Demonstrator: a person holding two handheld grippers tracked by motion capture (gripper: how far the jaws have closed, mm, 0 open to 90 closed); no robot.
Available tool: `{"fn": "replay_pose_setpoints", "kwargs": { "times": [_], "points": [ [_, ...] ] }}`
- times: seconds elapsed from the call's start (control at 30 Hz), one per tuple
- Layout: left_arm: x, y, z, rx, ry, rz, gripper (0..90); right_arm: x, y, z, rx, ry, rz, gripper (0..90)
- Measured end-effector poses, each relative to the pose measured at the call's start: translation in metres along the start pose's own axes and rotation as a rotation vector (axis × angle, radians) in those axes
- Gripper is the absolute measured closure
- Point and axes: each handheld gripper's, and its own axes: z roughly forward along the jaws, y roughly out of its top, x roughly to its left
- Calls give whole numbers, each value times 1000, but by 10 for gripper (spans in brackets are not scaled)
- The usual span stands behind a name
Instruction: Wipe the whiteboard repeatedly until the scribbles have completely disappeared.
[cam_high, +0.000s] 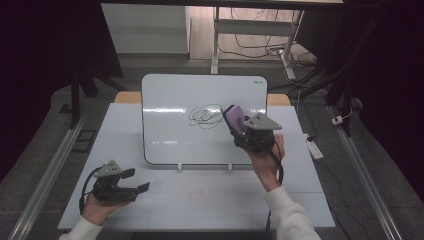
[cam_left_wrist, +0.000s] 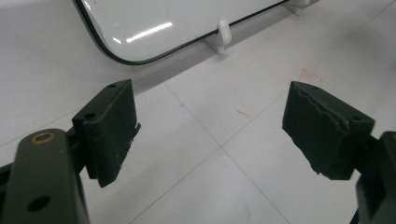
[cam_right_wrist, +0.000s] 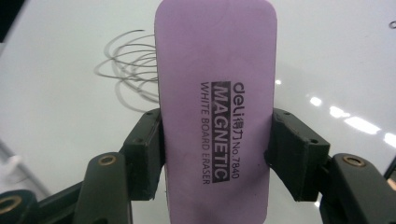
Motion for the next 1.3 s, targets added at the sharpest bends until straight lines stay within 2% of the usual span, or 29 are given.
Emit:
{"fn": "replay_pose_setpoints", "kwargs": {
  "times": [0.03, 0.17, 0.27, 0.43, 0.7, 0.8, 0.83, 0.87, 0.9, 0.93, 1.03, 1.07, 1.1, 1.17, 1.3],
  "points": [
    [0, 0, 0, 0, 0, 0, 187, -1, 2, 5, 3, -21, 2, 394],
    [1, -1, 1, 3, 1, -3, 187, -2, 5, 14, -2, -37, 15, 394],
    [2, -1, 0, 2, 3, -4, 187, -1, 9, 24, 15, -100, -5, 395],
    [4, -2, 0, 3, 2, -8, 187, -4, 16, 34, 31, -162, -3, 396],
    [5, -2, -2, -3, 7, -15, 188, 6, 26, 50, 79, -232, -58, 397],
    [5, -2, -1, -3, 9, -16, 188, 13, 27, 55, 83, -221, -68, 397],
    [5, -2, -1, -2, 9, -16, 188, 21, 27, 59, 82, -189, -74, 398],
    [5, -2, -1, -1, 8, -15, 188, 21, 27, 59, 82, -189, -74, 398],
    [5, -2, -1, 1, 8, -15, 188, 32, 27, 64, 81, -138, -87, 398],
    [5, -2, -1, 2, 8, -16, 188, 32, 27, 64, 81, -138, -87, 398],
    [6, -3, -1, 4, 7, -19, 188, 47, 27, 68, 80, -82, -109, 398],
    [6, -3, -1, 4, 7, -19, 188, 49, 27, 69, 82, -80, -113, 399],
    [7, -3, -1, 5, 4, -19, 188, 49, 28, 68, 83, -76, -113, 399],
    [7, -4, -1, 7, 6, -19, 188, 40, 29, 67, 81, -61, -74, 399],
    [8, -4, -3, 4, 7, -23, 187, 13, 36, 60, 62, -118, 2, 399]
  ]
}}
